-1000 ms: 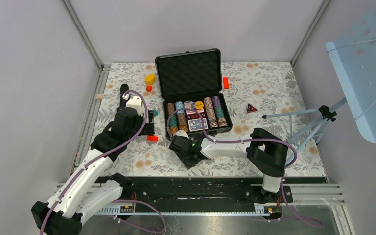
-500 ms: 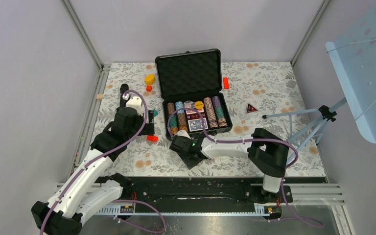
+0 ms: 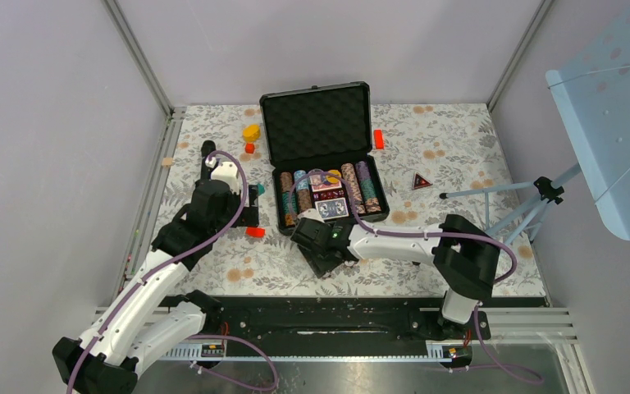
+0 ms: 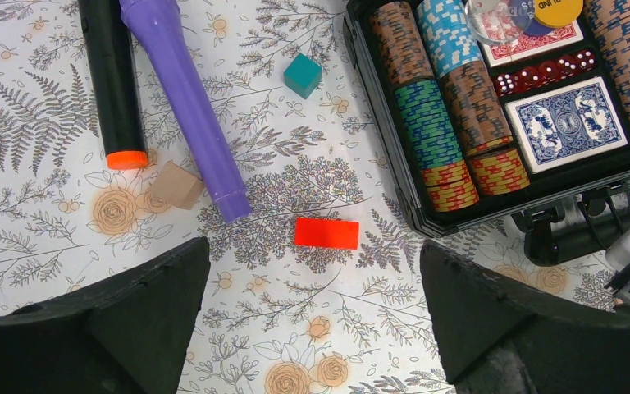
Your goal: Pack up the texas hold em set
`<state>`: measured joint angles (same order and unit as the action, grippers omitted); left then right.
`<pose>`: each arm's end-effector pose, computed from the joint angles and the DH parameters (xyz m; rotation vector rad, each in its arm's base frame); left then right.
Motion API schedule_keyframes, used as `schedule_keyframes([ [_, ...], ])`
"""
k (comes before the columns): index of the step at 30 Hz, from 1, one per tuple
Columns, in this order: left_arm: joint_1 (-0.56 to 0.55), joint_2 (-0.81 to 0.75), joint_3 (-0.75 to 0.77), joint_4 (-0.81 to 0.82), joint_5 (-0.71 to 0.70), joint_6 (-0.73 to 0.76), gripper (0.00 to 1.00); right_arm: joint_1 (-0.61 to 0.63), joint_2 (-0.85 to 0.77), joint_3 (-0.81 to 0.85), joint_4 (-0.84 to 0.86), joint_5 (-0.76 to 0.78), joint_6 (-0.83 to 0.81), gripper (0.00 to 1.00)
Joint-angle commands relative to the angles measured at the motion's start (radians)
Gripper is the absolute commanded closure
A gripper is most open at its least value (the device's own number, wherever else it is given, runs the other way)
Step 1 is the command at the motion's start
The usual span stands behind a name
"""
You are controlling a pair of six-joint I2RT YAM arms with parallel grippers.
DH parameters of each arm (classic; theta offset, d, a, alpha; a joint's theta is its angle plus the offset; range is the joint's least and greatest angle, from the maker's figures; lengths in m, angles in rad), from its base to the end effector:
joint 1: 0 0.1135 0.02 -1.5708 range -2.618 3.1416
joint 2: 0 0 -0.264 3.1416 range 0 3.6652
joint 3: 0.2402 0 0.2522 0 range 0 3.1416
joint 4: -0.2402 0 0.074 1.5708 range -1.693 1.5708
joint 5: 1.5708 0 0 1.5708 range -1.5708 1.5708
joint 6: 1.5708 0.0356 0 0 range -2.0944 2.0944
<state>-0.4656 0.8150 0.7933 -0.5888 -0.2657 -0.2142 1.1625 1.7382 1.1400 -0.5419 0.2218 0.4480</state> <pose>0.1596 -0.0697 0.2982 0.1213 2.1553 -0.1026 0.1444 0.3141 0.1866 -0.8754 2.5317 0.2157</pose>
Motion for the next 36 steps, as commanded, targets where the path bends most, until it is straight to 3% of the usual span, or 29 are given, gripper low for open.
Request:
schedule_keyframes([
  [1, 0.004, -0.001, -0.002, 0.04, 0.009, -0.001, 0.01, -0.003, 0.016, -0.006, 0.02, -0.047, -0.003, 0.37],
  [10, 0.004, 0.0, -0.002, 0.039, 0.008, -0.001, 0.01, -0.001, 0.072, -0.02, 0.054, -0.097, 0.007, 0.29],
  [36, 0.004, -0.002, -0.003, 0.039, 0.008, -0.002, 0.01, 0.025, 0.144, 0.0, 0.029, -0.067, 0.002, 0.51],
])
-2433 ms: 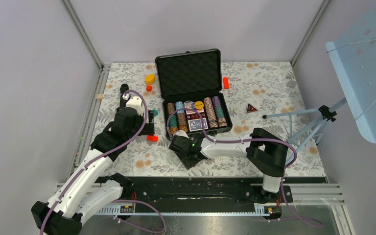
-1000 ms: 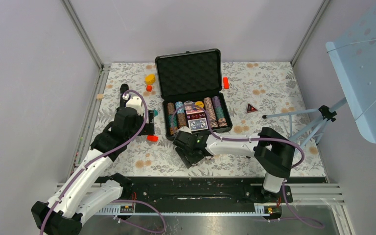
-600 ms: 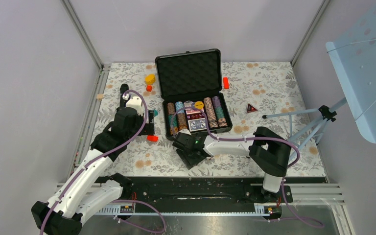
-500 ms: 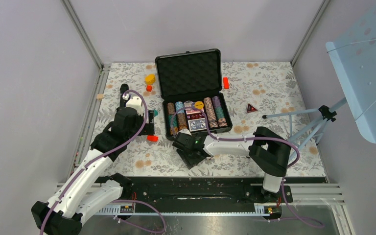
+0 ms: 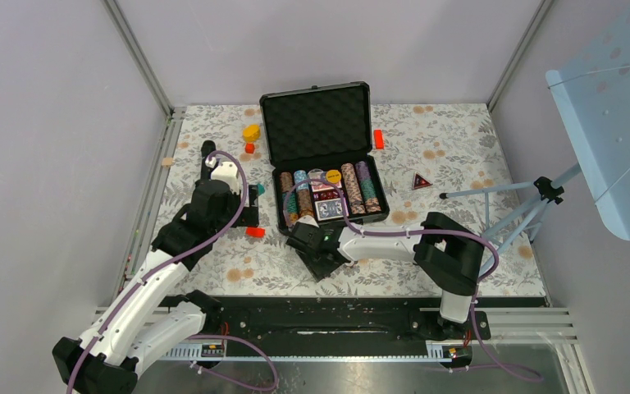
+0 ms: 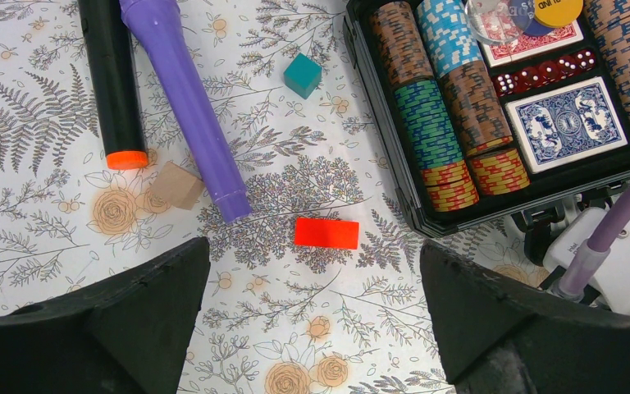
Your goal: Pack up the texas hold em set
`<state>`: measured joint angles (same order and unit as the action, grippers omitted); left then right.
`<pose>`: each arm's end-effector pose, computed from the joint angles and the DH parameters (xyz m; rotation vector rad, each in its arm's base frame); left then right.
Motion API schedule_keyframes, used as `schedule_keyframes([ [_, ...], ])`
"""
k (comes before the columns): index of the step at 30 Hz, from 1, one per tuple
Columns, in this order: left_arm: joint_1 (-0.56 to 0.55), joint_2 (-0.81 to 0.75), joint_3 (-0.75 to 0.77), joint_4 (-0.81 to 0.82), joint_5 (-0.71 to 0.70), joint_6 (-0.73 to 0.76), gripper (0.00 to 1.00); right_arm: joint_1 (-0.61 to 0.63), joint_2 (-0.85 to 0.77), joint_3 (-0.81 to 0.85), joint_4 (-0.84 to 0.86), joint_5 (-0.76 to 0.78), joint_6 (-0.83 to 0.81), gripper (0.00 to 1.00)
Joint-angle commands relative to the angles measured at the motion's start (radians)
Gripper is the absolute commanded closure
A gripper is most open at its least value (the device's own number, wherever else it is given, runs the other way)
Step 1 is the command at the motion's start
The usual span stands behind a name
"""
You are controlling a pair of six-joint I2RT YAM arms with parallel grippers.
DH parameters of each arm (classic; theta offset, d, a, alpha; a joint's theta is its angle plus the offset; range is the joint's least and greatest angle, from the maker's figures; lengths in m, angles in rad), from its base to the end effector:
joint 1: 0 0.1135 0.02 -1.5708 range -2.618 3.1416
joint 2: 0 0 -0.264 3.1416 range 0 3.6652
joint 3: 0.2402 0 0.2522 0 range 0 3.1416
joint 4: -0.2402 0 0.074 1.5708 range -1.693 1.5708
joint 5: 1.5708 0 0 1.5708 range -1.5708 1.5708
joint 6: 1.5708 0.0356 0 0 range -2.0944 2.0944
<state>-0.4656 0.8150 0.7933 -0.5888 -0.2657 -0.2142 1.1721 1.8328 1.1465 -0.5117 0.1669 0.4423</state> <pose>0.1596 -0.0697 0.2982 0.1213 2.1553 -0.1026 0.1435 0.3254 0.1581 -0.9431 2.5908 0.2161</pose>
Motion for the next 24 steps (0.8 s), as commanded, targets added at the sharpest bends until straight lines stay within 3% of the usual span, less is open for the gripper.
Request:
schedule_keyframes([
  [1, 0.004, -0.001, -0.002, 0.04, 0.009, -0.002, 0.01, 0.015, 0.049, -0.006, -0.002, -0.011, 0.007, 0.52],
  [24, 0.004, 0.001, -0.002, 0.04, 0.009, -0.002, 0.01, 0.014, -0.081, -0.013, -0.008, 0.066, 0.003, 0.53],
])
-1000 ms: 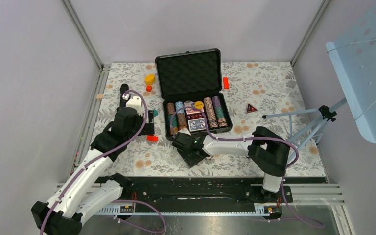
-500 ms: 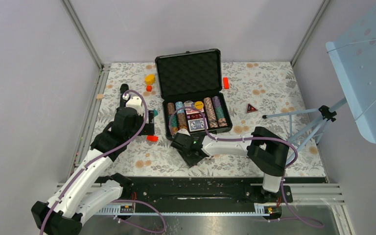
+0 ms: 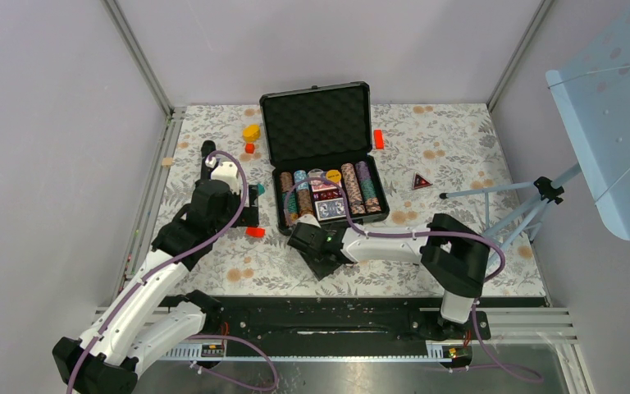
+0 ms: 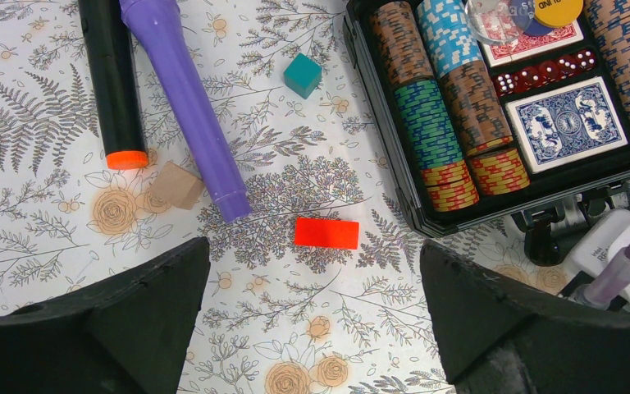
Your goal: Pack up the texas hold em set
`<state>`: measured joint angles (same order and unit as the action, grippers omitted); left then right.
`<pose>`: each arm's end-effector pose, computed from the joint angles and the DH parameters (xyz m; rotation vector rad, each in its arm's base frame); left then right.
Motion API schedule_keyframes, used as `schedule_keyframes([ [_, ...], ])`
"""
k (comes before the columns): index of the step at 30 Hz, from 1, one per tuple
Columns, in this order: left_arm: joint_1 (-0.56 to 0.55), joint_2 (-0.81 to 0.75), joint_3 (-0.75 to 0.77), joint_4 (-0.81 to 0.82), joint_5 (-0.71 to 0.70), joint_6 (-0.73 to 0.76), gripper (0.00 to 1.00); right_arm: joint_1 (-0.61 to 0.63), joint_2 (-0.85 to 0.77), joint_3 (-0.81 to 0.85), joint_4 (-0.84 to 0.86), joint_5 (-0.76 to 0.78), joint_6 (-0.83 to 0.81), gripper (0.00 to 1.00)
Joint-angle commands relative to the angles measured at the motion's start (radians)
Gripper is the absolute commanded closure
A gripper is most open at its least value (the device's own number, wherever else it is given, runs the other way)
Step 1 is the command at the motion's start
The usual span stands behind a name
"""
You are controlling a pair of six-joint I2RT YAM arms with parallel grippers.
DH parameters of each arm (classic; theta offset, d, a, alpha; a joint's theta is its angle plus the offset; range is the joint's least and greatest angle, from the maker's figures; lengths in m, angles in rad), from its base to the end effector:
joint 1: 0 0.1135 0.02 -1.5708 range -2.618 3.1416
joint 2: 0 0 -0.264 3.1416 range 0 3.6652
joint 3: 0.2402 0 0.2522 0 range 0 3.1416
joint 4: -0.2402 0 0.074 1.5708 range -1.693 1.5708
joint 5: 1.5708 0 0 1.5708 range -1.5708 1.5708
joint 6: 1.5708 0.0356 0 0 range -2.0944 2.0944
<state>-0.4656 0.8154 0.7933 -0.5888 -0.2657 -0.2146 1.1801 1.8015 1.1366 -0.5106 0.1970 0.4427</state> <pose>0.1597 -0.0698 0.2981 0.1210 2.1557 -0.1027 0.1405 0.3229 0.1661 -0.9304 2.5577 0.2101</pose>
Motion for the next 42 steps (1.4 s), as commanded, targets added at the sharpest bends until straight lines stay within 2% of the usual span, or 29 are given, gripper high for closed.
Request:
schedule_keyframes([
  [1, 0.004, 0.001, -0.002, 0.039, 0.009, -0.002, 0.01, 0.005, -0.055, -0.003, -0.011, 0.038, 0.001, 0.53],
  [7, 0.004, 0.001, -0.002, 0.039, 0.01, -0.002, 0.01, -0.006, -0.074, -0.013, -0.014, 0.043, 0.002, 0.51],
  [12, 0.004, -0.001, -0.003, 0.04, 0.011, -0.002, 0.01, -0.016, -0.048, -0.017, -0.013, 0.037, 0.001, 0.34],
  [16, 0.004, -0.001, -0.003, 0.04, 0.009, -0.002, 0.01, -0.016, -0.005, -0.018, 0.001, 0.009, 0.0, 0.3],
  [33, 0.004, -0.001, -0.003, 0.04, 0.009, -0.002, 0.01, -0.016, 0.056, -0.047, 0.035, 0.002, 0.009, 0.5],
  [42, 0.004, 0.0, -0.003, 0.04, 0.008, -0.002, 0.01, -0.016, 0.003, -0.057, 0.038, 0.035, 0.012, 0.53],
])
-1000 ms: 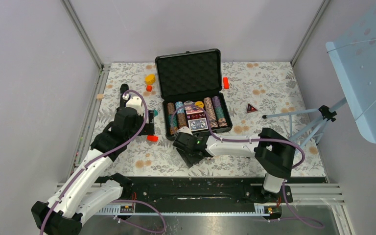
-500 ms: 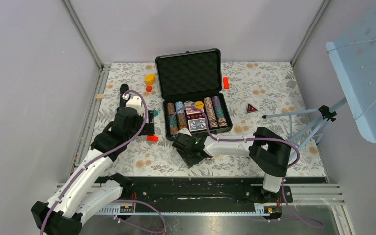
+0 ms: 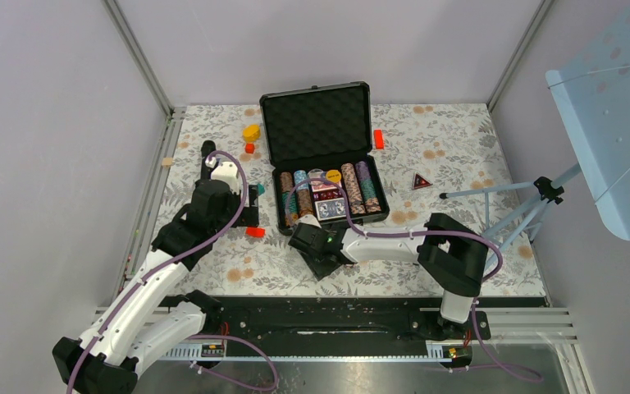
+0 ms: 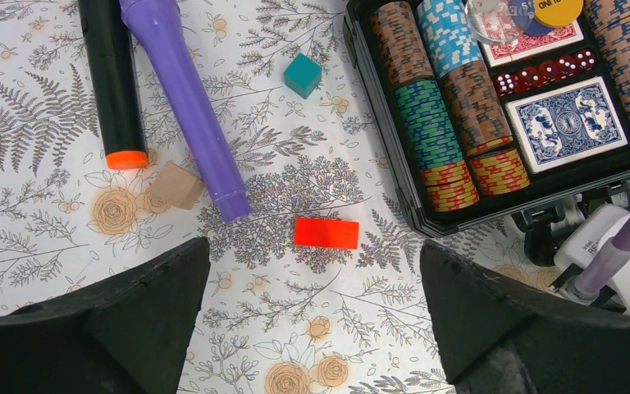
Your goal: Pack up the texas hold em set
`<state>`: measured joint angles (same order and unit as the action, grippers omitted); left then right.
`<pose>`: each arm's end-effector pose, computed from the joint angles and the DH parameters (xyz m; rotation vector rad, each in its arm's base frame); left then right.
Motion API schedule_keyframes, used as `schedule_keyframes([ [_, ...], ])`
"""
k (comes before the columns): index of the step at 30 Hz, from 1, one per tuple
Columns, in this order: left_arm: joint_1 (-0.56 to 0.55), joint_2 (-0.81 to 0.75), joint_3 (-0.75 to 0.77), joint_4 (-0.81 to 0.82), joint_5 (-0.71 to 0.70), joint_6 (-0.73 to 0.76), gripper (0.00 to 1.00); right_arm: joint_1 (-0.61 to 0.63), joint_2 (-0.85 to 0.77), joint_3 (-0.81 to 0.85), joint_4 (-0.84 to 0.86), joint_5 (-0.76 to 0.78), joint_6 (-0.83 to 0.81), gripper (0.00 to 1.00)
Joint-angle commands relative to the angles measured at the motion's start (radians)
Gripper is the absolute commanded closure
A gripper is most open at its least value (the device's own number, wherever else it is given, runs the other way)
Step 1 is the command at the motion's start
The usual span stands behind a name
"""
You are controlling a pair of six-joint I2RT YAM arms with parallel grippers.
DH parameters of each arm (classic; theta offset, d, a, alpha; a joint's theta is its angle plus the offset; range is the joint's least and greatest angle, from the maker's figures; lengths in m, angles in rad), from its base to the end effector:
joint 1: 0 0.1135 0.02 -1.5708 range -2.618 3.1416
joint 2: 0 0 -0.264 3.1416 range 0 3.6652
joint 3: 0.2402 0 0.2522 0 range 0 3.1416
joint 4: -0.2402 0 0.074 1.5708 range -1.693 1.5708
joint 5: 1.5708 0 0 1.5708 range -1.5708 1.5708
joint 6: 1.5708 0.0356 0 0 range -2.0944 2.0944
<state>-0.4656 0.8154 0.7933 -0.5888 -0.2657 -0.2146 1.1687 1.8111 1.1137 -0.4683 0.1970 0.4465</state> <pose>0.1597 -0.0698 0.2981 0.1210 2.1557 -0.1027 0.1442 0.3212 0.1585 -0.9071 2.5578 0.2173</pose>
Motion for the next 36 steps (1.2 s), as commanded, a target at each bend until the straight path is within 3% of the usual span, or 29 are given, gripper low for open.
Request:
schedule_keyframes([
  [1, 0.004, -0.001, -0.003, 0.041, 0.008, -0.001, 0.01, -0.004, -0.016, -0.034, -0.005, 0.04, 0.01, 0.53],
  [19, 0.004, 0.0, -0.003, 0.04, 0.01, -0.002, 0.01, -0.02, -0.125, -0.038, -0.018, 0.05, 0.017, 0.51],
  [25, 0.004, 0.001, -0.002, 0.039, 0.011, -0.002, 0.01, -0.031, -0.082, -0.03, -0.017, 0.017, 0.009, 0.34],
  [28, 0.004, 0.001, -0.002, 0.039, 0.01, -0.001, 0.01, -0.031, -0.037, -0.018, -0.018, -0.016, -0.003, 0.32],
  [32, 0.004, -0.001, -0.003, 0.039, 0.009, -0.001, 0.01, -0.032, 0.019, -0.013, -0.018, -0.028, 0.001, 0.32],
  [36, 0.004, -0.002, -0.003, 0.04, 0.008, -0.001, 0.01, -0.03, 0.053, -0.032, -0.018, -0.041, 0.02, 0.39],
])
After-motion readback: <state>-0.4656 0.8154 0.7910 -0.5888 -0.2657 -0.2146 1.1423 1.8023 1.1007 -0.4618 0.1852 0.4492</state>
